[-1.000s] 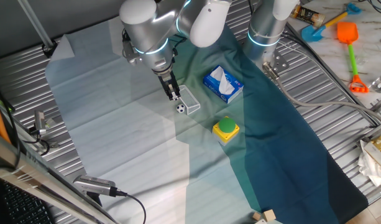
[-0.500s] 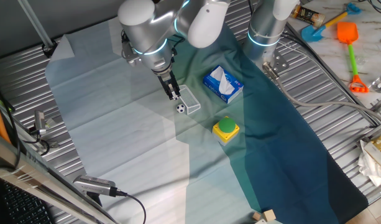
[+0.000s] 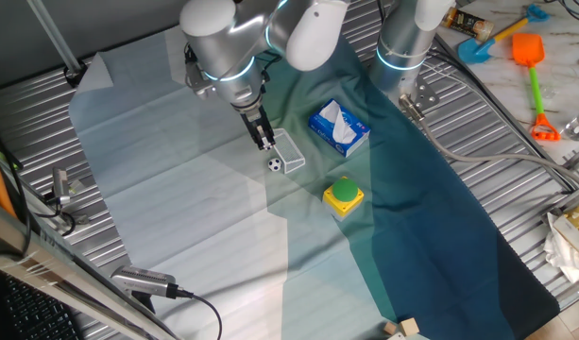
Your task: Push the soccer ball into the goal
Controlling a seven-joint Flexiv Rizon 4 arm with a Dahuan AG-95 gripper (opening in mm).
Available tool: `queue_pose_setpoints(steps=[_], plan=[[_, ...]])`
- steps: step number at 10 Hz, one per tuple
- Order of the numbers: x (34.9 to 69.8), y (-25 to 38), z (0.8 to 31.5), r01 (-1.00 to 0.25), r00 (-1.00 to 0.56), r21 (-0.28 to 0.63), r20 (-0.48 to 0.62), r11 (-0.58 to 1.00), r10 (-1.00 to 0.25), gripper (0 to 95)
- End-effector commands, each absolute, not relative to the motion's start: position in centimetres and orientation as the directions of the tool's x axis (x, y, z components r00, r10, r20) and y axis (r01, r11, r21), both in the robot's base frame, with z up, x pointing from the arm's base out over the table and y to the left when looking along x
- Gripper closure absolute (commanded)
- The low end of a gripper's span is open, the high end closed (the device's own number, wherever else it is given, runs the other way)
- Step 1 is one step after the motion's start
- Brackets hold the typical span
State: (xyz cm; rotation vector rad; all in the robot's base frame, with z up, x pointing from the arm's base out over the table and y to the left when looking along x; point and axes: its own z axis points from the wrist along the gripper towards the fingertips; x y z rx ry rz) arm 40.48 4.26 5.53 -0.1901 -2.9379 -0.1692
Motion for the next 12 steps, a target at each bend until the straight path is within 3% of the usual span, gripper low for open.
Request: queue_pose_setpoints(steps=[1, 4, 12], plan=[[40.5, 4.3, 6.2, 0.079, -0.977, 0.055, 0.201, 0.995, 0.066, 95.0], [41.1, 3.7, 7.6, 0.072, -0.975, 0.053, 0.216, 0.996, 0.059, 95.0], [41.0, 3.7, 7.8, 0.08, -0.972, 0.051, 0.226, 0.995, 0.067, 95.0]])
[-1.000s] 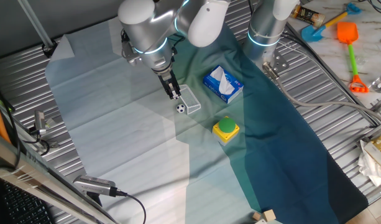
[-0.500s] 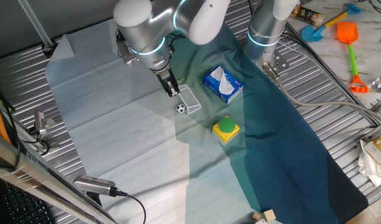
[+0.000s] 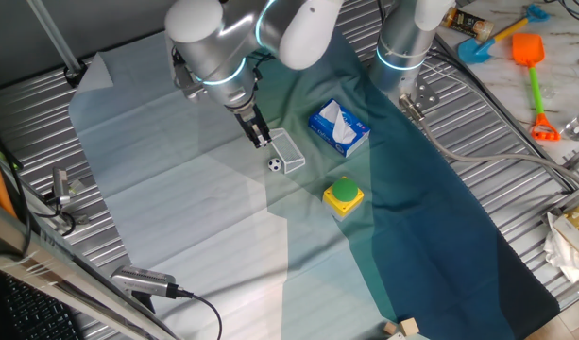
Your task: Push the soccer ball into the goal
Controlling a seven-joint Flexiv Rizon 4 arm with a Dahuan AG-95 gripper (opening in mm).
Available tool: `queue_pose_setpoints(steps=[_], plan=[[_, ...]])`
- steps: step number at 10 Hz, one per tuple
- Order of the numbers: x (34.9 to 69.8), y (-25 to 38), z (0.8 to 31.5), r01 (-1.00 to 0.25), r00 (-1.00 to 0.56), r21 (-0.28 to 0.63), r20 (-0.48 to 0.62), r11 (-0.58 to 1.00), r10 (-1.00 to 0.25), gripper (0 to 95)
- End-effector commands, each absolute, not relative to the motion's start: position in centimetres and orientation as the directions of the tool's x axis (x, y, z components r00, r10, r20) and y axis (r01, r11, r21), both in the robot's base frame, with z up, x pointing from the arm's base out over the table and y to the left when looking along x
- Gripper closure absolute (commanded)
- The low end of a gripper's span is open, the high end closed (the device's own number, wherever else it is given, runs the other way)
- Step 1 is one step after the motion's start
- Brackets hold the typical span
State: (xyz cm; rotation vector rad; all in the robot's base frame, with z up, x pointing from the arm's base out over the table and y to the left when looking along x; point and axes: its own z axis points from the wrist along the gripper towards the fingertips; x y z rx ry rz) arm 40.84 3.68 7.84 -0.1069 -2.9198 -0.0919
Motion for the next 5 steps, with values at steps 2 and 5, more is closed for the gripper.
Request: queue_pose_setpoints(steps=[2, 5], plan=[[40.99, 3.74, 7.8, 0.075, -0.974, 0.054, 0.217, 0.996, 0.062, 95.0], [40.99, 3.73, 7.79, 0.077, -0.979, 0.053, 0.192, 0.996, 0.065, 95.0]])
